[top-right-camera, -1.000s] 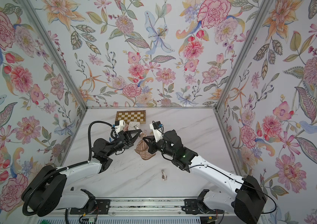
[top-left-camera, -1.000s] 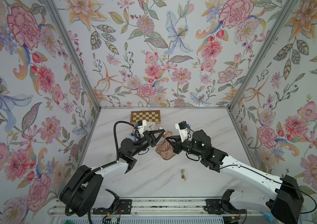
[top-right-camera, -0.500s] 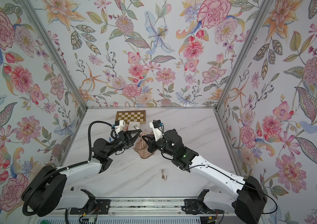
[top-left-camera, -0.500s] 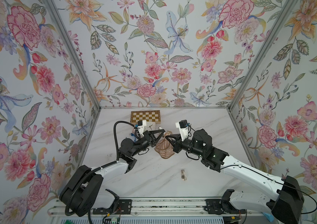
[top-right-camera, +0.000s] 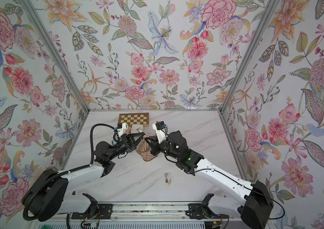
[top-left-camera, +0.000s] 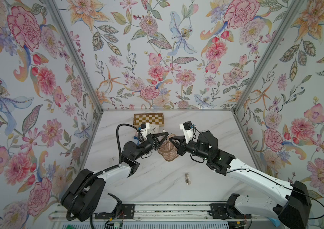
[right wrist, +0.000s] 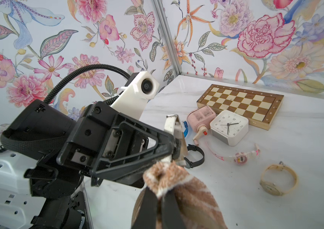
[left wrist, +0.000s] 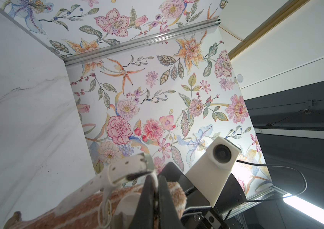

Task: Wipe the watch dial
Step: Wipe the dirt from the watch dial.

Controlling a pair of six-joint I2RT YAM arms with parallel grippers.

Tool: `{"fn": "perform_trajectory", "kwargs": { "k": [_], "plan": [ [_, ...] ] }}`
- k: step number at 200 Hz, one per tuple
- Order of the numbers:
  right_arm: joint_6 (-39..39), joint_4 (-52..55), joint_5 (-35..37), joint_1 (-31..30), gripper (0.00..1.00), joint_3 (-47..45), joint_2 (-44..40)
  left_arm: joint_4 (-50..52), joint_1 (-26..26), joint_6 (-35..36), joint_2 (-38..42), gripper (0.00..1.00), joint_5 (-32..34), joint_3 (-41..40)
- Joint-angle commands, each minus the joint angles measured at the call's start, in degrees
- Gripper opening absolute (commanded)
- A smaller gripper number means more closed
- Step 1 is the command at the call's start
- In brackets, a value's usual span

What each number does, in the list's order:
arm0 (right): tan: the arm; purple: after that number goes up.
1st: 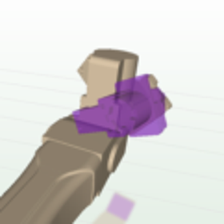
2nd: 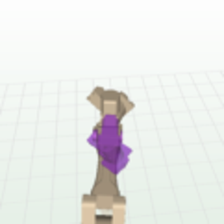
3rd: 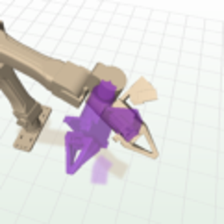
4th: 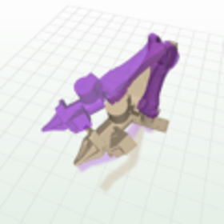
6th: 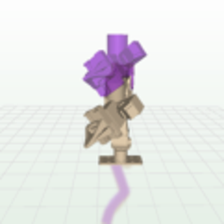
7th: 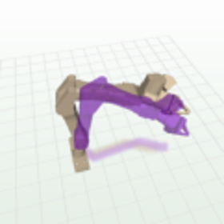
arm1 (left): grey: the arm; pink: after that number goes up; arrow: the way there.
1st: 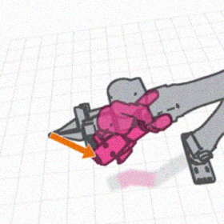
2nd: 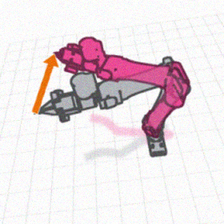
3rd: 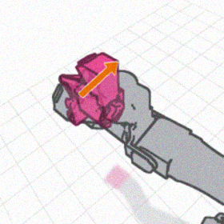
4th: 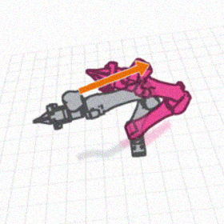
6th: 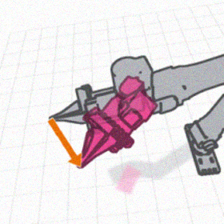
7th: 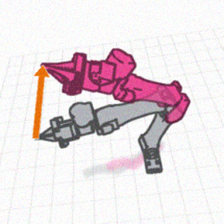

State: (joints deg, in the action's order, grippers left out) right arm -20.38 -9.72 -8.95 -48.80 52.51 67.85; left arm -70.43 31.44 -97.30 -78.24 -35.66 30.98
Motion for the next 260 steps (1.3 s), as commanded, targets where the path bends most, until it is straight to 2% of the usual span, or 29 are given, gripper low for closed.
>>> {"fn": "perform_trajectory", "kwargs": {
  "k": [1, 36, 110, 177, 235, 260],
  "plan": [
    [0.5, -1.7, 1.0, -0.3, 0.0, -1.2, -0.1, -2.4, 0.0, 0.9, -0.6, 0.0, -1.3, 0.9],
    [-1.8, -3.7, 0.2, -0.3, 0.0, -4.5, 1.1, -1.9, -0.1, 1.0, -0.2, 0.0, -1.3, 1.0],
    [1.2, 0.5, 0.7, -1.1, 0.0, 2.2, -0.8, -2.7, 0.0, 1.1, -0.2, 0.0, -1.2, 0.1],
    [-1.3, -2.3, 0.8, -1.2, 0.0, -3.6, 1.7, -4.2, 0.0, 0.5, -0.6, 0.0, -1.3, -0.3],
    [0.6, 1.2, 1.2, -1.9, 0.0, 2.5, -0.4, -4.2, 0.0, 0.9, -0.3, 0.0, -1.0, -0.8],
    [1.0, 1.3, 1.6, -2.2, 0.0, 2.3, -0.5, -4.1, 0.0, 1.0, 0.0, 0.0, -0.9, -1.2]
  ]
}}
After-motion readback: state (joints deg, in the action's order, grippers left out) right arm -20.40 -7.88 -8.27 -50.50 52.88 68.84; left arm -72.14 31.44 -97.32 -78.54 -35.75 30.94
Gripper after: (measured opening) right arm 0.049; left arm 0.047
